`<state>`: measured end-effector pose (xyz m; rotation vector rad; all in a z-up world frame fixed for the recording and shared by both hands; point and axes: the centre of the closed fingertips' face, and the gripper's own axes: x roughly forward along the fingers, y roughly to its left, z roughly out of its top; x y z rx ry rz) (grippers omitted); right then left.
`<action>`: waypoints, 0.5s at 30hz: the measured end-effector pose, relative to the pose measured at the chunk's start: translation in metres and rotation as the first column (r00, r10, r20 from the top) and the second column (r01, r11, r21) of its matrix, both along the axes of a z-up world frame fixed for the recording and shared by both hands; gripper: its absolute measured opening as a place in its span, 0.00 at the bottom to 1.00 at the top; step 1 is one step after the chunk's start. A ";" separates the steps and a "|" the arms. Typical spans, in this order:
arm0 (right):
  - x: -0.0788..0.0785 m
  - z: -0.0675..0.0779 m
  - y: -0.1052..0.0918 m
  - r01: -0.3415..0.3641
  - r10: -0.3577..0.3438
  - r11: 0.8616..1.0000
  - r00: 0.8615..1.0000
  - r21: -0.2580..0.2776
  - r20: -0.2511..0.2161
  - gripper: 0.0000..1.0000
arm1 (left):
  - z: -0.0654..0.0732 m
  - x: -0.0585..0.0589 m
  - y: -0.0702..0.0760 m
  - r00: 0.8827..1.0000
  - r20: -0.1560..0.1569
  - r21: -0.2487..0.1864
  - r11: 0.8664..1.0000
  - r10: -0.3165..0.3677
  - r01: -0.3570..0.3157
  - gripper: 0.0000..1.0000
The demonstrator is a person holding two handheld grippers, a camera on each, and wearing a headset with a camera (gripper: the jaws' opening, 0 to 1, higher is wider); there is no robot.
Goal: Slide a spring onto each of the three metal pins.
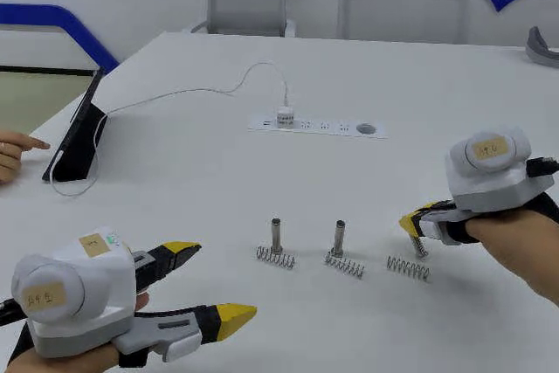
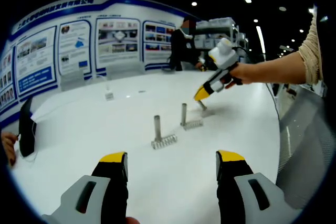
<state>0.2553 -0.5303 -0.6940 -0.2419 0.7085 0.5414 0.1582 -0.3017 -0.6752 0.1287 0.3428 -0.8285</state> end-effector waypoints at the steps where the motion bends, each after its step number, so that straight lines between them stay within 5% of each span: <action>1: 0.000 0.000 0.000 0.000 0.000 1.000 1.000 0.001 0.002 0.09 | 0.000 0.000 0.000 1.000 0.001 0.000 1.000 0.000 0.000 0.69; 15: -0.006 0.003 -0.002 0.005 -0.005 1.000 1.000 0.014 0.019 0.09 | 0.003 0.001 0.000 1.000 0.008 0.000 1.000 -0.003 0.003 0.69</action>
